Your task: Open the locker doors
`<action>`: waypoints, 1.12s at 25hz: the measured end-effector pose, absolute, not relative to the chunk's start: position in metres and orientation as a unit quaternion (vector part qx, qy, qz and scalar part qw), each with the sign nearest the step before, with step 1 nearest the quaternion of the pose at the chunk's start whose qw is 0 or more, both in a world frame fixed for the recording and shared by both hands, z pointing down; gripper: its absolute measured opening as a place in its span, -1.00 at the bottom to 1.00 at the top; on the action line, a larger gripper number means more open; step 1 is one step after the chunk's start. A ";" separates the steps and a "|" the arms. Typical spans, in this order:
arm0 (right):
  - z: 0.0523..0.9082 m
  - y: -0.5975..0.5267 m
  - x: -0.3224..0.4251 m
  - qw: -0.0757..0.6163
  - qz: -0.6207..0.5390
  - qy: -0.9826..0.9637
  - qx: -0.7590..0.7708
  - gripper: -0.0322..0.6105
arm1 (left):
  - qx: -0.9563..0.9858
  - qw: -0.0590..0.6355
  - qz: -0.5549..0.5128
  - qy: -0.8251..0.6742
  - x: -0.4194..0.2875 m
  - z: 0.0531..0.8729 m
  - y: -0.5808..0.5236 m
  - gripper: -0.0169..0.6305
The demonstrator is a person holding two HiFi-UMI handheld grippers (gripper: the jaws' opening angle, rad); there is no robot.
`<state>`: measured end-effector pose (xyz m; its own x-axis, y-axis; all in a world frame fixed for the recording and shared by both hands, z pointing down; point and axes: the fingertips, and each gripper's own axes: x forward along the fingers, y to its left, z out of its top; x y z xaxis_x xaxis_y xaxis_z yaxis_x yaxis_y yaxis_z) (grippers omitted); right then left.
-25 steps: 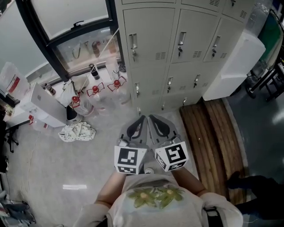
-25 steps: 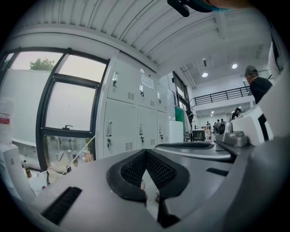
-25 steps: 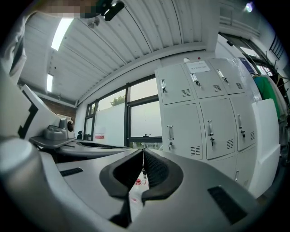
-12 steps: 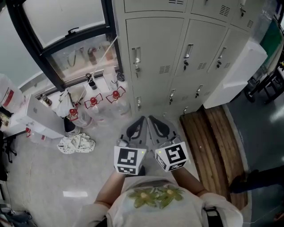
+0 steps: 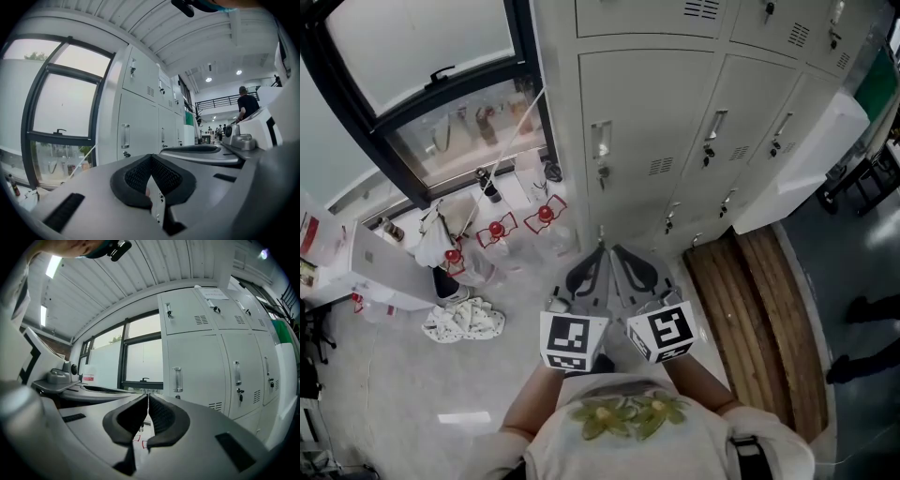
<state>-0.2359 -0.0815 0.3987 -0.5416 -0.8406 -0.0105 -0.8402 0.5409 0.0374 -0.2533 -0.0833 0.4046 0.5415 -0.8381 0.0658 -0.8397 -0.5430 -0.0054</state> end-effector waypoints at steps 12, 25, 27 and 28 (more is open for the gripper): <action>0.403 -0.137 -0.256 0.009 -0.021 -0.868 0.495 -0.80 | 0.884 0.028 0.021 -0.466 -0.273 0.416 -0.140 -0.86; 0.384 -0.199 -0.247 0.007 -0.023 -0.882 0.471 -0.53 | 0.870 0.007 0.010 -0.492 -0.275 0.393 -0.185 -0.86; 0.382 -0.206 -0.247 0.005 -0.027 -0.883 0.468 -0.53 | 0.868 0.005 0.008 -0.497 -0.275 0.391 -0.190 -0.86; 0.381 -0.209 -0.247 0.005 -0.027 -0.884 0.467 -0.53 | 0.866 0.003 0.009 -0.499 -0.275 0.391 -0.192 -0.86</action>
